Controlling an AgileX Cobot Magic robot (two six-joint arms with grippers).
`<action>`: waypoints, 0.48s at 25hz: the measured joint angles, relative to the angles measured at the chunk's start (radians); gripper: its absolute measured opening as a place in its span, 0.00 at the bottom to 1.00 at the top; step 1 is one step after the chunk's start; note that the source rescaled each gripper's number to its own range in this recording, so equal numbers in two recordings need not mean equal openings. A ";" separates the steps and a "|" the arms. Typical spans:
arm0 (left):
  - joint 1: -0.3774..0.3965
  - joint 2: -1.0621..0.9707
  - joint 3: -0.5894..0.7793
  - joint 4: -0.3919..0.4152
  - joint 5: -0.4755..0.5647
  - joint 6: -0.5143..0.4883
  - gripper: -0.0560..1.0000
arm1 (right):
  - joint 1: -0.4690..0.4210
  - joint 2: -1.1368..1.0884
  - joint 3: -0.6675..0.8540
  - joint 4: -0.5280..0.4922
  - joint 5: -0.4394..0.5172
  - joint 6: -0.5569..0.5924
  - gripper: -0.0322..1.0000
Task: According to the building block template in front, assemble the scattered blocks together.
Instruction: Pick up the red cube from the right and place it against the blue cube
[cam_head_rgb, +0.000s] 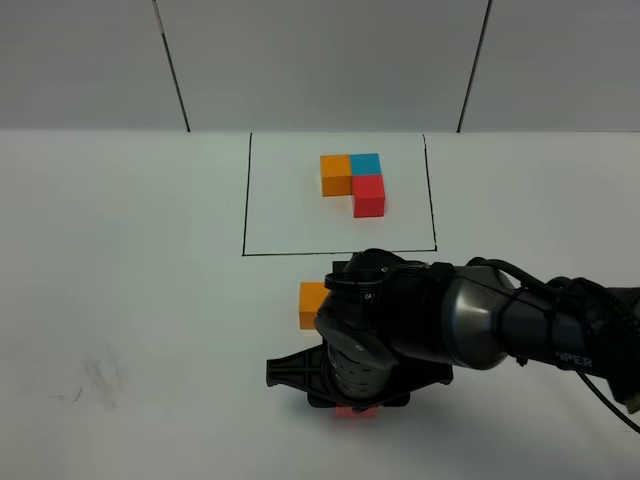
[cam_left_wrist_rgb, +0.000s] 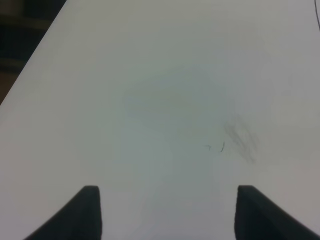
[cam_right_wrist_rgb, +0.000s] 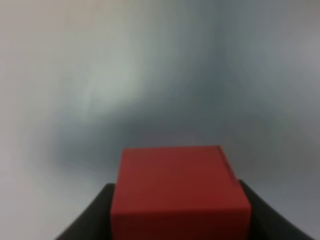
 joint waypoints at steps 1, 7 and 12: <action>0.000 0.000 0.000 0.000 0.000 0.000 0.32 | 0.000 0.011 -0.006 0.000 -0.003 -0.009 0.26; 0.000 0.000 0.000 0.000 0.000 0.000 0.32 | 0.000 0.072 -0.066 0.002 0.003 -0.068 0.25; 0.000 0.000 0.000 0.001 0.000 0.000 0.32 | -0.011 0.117 -0.132 0.003 0.059 -0.099 0.25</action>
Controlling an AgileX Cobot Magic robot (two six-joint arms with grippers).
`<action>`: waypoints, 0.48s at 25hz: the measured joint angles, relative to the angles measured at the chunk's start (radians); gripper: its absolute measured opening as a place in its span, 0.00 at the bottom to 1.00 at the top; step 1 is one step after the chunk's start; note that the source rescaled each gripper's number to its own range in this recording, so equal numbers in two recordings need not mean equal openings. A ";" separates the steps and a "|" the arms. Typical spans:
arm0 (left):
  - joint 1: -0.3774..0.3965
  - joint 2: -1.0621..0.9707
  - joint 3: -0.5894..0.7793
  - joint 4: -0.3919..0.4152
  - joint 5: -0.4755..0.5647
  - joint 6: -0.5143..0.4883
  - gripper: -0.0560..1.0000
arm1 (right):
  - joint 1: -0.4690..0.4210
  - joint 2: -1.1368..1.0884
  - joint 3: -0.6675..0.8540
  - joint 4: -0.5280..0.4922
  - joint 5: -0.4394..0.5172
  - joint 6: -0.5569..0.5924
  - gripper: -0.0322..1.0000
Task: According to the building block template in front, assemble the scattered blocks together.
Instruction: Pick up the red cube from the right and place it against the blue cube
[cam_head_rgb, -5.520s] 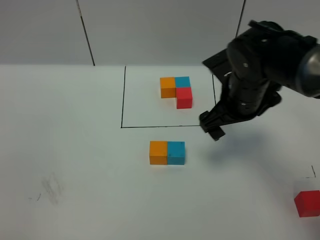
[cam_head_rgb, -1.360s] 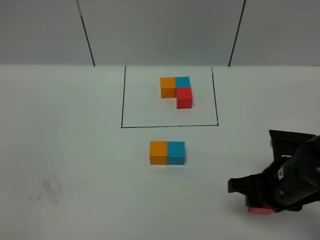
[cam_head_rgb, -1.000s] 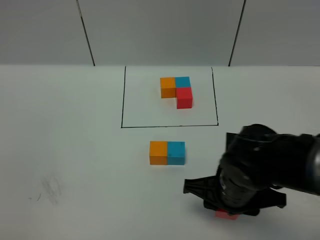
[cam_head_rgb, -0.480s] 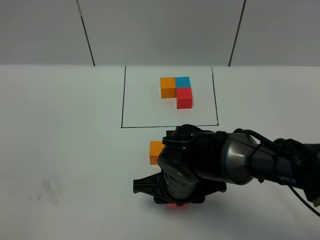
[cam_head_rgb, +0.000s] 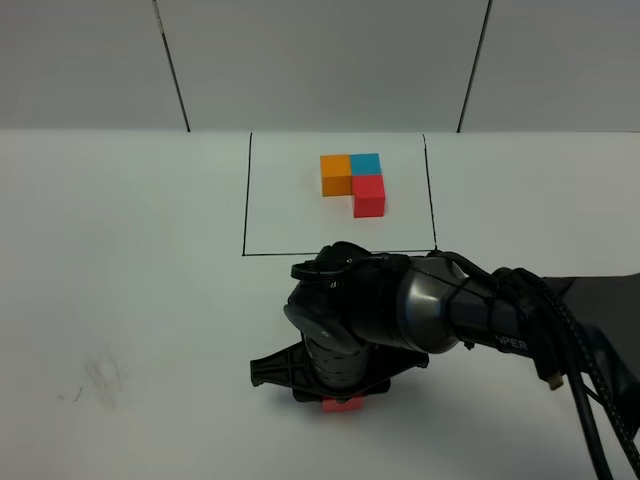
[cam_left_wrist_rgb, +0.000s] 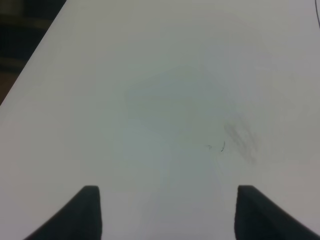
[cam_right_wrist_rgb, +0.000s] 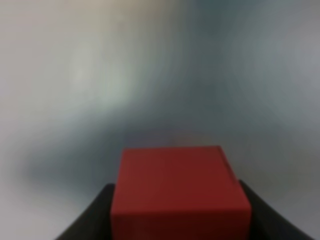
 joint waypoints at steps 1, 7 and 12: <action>0.000 0.000 0.000 0.000 0.000 0.000 0.32 | -0.006 0.006 -0.011 0.000 0.007 -0.004 0.25; 0.000 0.000 0.000 0.001 0.000 0.000 0.32 | -0.040 0.013 -0.023 0.000 0.027 -0.006 0.25; 0.000 0.000 0.000 0.001 0.000 0.000 0.32 | -0.061 0.013 -0.023 0.000 0.012 -0.029 0.25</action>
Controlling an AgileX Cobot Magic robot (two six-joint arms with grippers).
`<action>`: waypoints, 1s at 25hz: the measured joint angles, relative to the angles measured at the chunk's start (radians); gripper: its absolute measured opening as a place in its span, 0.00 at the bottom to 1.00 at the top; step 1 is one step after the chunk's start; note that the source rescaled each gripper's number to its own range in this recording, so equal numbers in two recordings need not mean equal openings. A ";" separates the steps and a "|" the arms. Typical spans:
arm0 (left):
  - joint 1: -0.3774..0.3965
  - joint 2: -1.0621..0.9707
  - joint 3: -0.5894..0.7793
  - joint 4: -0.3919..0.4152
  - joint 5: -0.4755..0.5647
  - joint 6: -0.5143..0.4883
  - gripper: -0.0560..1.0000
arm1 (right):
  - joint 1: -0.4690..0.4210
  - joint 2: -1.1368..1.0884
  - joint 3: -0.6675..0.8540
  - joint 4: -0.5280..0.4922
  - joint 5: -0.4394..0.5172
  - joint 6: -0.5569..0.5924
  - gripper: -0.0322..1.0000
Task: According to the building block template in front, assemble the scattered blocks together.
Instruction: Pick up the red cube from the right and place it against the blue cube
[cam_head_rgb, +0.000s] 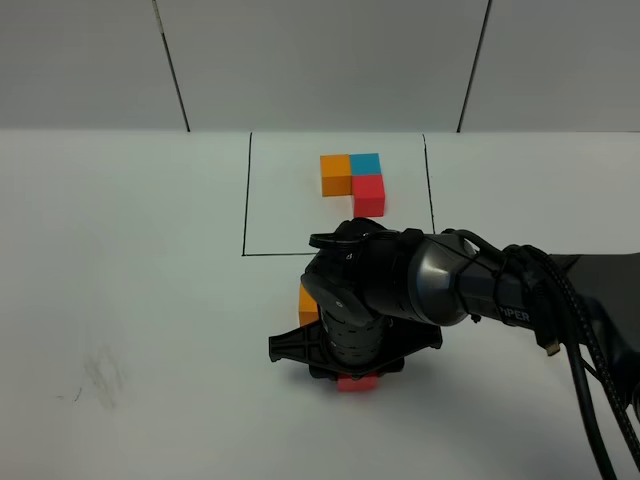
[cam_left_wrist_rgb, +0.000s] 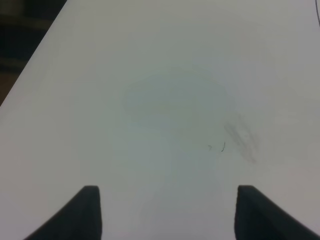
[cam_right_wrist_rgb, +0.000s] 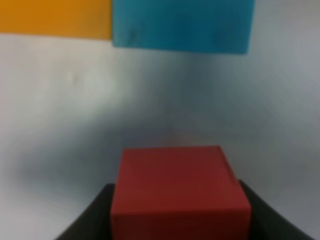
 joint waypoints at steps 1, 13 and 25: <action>0.000 0.000 0.000 0.000 0.000 0.000 0.32 | -0.002 0.001 0.000 0.000 -0.005 -0.001 0.25; 0.000 0.000 0.000 0.000 0.000 0.000 0.32 | -0.004 0.039 -0.016 -0.008 -0.030 -0.018 0.25; 0.000 0.000 0.000 0.000 0.000 0.000 0.32 | -0.005 0.079 -0.096 -0.009 0.025 -0.010 0.25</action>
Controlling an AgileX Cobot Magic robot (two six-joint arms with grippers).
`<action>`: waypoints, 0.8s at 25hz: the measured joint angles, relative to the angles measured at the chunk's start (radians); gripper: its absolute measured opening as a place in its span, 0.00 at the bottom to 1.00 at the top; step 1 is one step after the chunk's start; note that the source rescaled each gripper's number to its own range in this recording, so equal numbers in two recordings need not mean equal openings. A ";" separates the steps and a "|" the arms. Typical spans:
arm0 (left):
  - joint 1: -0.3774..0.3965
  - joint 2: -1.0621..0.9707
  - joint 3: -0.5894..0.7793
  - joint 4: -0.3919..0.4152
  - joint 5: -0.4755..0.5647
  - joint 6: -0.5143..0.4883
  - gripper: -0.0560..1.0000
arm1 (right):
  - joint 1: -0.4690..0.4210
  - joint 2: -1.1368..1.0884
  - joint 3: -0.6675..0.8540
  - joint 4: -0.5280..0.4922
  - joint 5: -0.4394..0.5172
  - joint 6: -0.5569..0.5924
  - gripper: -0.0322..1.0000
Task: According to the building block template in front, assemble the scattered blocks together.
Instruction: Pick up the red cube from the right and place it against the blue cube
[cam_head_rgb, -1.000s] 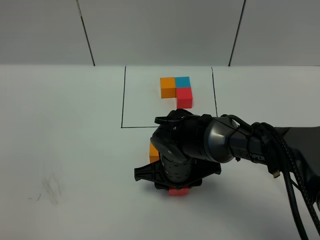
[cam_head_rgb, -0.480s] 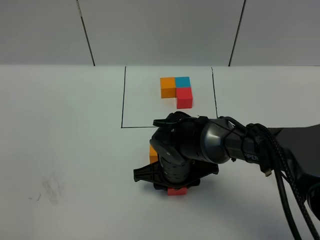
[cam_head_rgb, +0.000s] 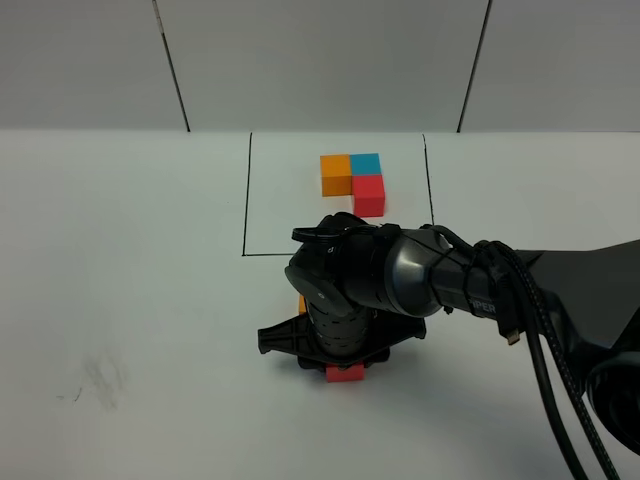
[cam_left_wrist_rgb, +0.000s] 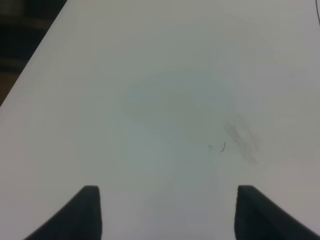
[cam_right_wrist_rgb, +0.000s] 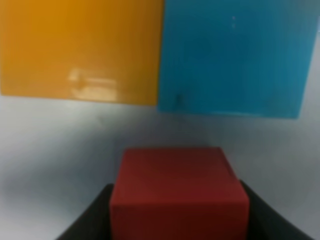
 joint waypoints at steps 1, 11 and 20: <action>0.000 0.000 0.000 0.000 0.000 0.000 0.32 | 0.000 0.000 0.000 0.000 0.001 0.002 0.25; 0.000 0.000 0.000 0.000 0.000 0.000 0.32 | -0.016 0.000 -0.003 -0.020 0.003 0.010 0.25; 0.000 0.000 0.000 0.000 0.000 0.000 0.32 | -0.021 0.002 -0.035 -0.045 0.005 0.011 0.25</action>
